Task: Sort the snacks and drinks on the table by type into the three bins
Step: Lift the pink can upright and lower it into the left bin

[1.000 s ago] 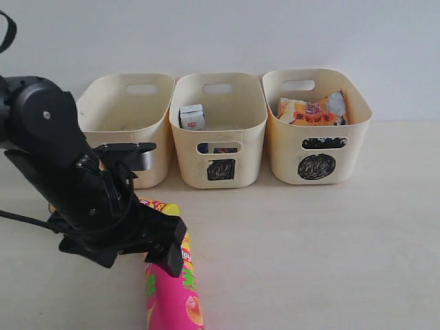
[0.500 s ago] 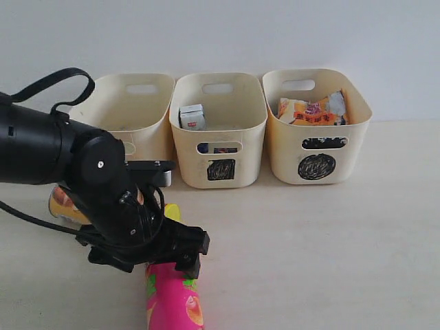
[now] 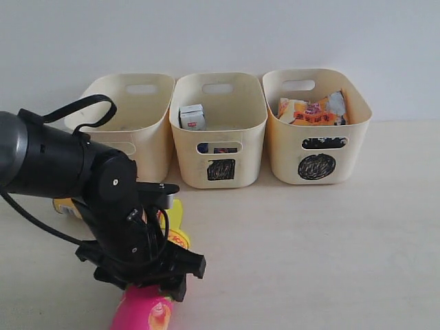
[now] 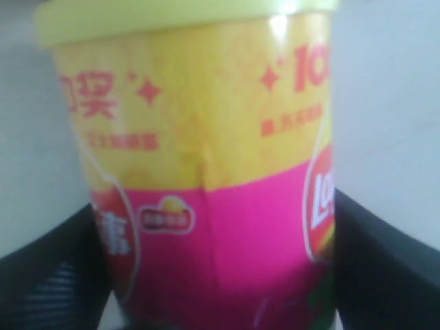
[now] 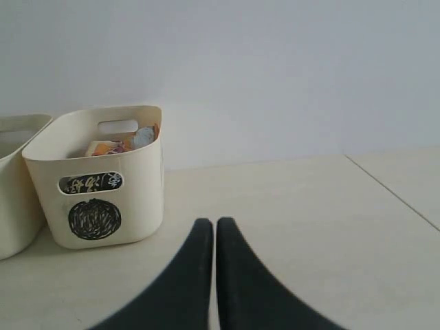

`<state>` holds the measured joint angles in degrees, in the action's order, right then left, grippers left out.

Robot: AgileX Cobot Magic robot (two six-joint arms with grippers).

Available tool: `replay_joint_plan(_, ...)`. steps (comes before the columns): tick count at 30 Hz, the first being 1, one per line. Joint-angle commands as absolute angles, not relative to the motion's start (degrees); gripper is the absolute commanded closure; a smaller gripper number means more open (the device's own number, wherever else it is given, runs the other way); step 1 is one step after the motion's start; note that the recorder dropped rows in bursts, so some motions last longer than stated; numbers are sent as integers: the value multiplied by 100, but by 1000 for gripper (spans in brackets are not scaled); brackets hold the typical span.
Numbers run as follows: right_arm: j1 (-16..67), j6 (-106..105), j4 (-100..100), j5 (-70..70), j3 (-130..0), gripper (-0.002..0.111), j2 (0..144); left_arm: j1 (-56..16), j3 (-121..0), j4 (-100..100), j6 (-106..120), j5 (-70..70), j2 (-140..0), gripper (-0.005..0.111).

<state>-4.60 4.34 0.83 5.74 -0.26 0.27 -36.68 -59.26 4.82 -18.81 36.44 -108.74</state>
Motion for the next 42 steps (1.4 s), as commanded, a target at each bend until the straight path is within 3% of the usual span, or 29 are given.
replay_joint_plan(1,-505,419,71,572,0,109,0,-3716,-5968,535,-1439,4221,-10842,102)
replay_joint_plan(15,-505,419,71,572,0,109,0,-3569,-6113,502,548,5470,-8971,102)
replay_joint_plan(24,-505,419,71,572,0,109,0,-2244,-7580,309,1170,6249,-8582,102)
replay_joint_plan(34,-505,419,70,562,0,109,0,-1177,-9824,909,1826,6085,-9506,102)
replay_joint_plan(42,-505,419,70,562,0,109,0,-982,-11205,1476,2206,5132,-10855,102)
